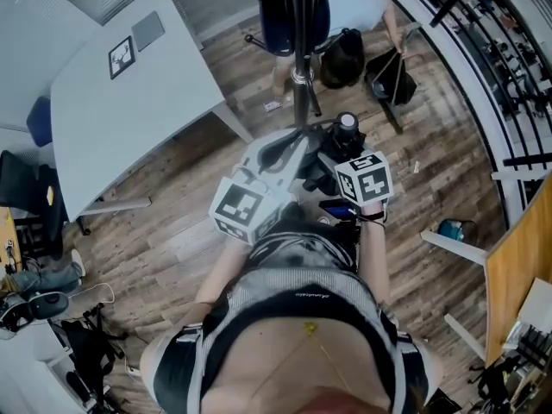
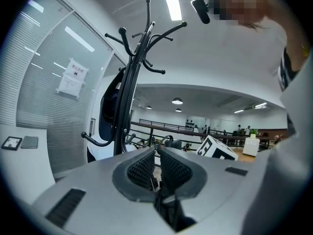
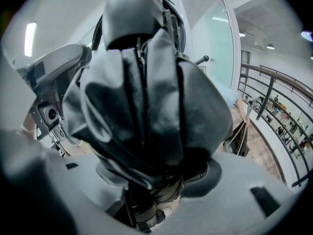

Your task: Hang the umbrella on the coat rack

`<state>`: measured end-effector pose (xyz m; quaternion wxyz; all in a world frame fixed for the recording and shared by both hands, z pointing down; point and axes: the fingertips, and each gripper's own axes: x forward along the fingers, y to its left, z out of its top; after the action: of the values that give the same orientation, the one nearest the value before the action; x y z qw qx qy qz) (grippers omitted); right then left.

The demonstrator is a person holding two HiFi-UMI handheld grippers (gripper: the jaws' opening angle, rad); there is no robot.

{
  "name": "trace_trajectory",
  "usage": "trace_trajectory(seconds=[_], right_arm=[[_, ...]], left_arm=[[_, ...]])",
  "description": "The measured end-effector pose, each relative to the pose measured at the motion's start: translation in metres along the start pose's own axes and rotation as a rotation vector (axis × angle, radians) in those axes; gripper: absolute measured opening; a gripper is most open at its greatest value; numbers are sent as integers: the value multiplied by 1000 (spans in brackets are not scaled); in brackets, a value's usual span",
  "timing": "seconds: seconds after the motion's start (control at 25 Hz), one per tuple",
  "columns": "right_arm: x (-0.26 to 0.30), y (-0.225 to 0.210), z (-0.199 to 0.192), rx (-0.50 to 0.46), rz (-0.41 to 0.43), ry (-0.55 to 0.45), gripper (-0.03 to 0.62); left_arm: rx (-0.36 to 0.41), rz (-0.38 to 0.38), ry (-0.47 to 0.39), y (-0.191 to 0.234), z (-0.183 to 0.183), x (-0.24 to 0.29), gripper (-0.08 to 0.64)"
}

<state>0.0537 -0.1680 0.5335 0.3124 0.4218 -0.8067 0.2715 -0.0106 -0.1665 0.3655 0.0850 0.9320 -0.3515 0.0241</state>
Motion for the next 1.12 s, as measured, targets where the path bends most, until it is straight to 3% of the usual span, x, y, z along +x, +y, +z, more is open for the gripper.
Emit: trace_trajectory(seconds=[0.4,1.12], right_arm=[[11,-5,2,19,-18,15,258],[19,-7,-1,31,-38,26,259]], left_arm=[[-5,-58,38,5,-5,17,15],[-14,-98,40,11,-11,31,15]])
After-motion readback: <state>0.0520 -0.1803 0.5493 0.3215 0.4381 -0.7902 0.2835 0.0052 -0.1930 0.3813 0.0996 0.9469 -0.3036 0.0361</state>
